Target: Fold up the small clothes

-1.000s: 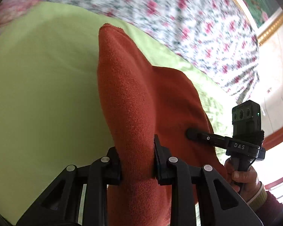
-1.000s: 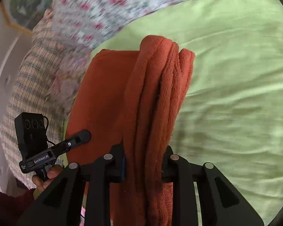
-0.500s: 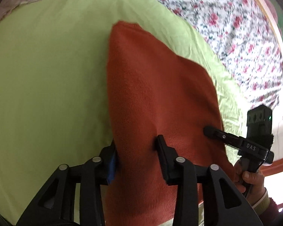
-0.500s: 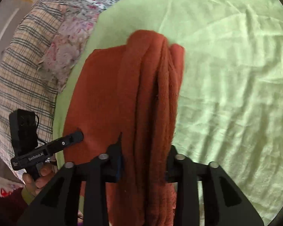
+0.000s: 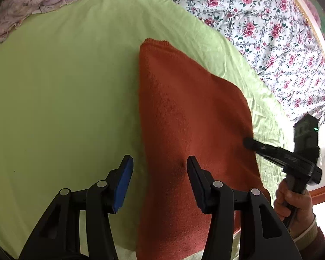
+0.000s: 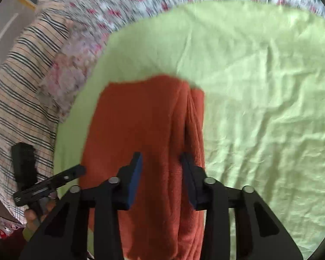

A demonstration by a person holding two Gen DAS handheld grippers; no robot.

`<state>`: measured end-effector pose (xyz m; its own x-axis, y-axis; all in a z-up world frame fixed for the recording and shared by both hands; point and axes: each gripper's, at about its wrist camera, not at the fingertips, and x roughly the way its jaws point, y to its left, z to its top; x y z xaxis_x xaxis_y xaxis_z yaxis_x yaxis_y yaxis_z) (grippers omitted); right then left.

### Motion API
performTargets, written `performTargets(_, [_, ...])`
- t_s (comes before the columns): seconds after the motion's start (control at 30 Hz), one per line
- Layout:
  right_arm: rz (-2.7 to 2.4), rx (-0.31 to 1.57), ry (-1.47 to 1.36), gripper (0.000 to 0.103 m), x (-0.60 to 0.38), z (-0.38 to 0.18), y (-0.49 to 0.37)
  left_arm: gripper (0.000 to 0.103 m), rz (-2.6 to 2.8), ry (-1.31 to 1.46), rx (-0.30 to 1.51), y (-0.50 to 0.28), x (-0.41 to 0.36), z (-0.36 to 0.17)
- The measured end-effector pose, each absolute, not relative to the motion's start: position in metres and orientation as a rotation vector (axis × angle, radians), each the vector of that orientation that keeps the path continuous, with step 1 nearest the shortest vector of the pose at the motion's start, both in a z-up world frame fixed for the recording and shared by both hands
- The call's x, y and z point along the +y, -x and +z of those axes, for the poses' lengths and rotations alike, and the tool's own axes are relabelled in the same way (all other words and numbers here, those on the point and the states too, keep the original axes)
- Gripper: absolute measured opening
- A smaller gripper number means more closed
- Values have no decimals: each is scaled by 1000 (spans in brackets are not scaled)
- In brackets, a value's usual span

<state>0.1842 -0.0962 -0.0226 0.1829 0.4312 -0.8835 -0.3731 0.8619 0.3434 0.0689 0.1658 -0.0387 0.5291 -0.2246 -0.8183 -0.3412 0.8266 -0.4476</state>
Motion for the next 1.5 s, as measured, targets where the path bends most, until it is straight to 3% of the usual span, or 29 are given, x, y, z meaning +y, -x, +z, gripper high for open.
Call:
performTargets(0.03, [548, 1295, -59, 13, -96, -31, -187, 52, 75, 619, 1032, -70, 165, -38])
performTargets(0.23, [647, 1122, -149, 11, -107, 21, -181, 54, 56, 601, 1036, -75, 156, -35])
performTargets(0.4, [548, 1246, -93, 11, -121, -23, -194, 55, 61, 587, 1073, -94, 154, -45])
performTargets(0.6, [524, 1267, -94, 11, -128, -33, -198, 55, 103, 602, 1055, -140, 175, -47])
performTargets(0.67, [525, 1268, -96, 11, -128, -31, -199, 46, 119, 619, 1041, -159, 186, -49])
performTargets(0.73, [524, 1272, -114, 11, -131, -33, -199, 20, 138, 624, 1033, -178, 195, -52])
performTargets(0.9, [509, 1273, -89, 11, -125, -37, -203, 15, 191, 582, 1039, -199, 203, -45])
performTargets(0.97, [505, 1285, -89, 12, -124, -39, -204, 21, 190, 561, 1042, -193, 199, -37])
performTargets(1.03, [516, 1297, -120, 16, -127, -36, -203, 35, 169, 538, 1039, -175, 193, -27])
performTargets(1.27, [541, 1312, -127, 27, -149, -8, -160, 46, 87, 434, 1055, -78, 154, -15])
performTargets(1.4, [551, 1334, -108, 36, -157, -1, -127, 59, 65, 339, 1090, -25, 127, -20])
performTargets(1.5, [547, 1348, -109, 36, -162, 0, -104, 68, 30, 281, 1107, 10, 108, -28])
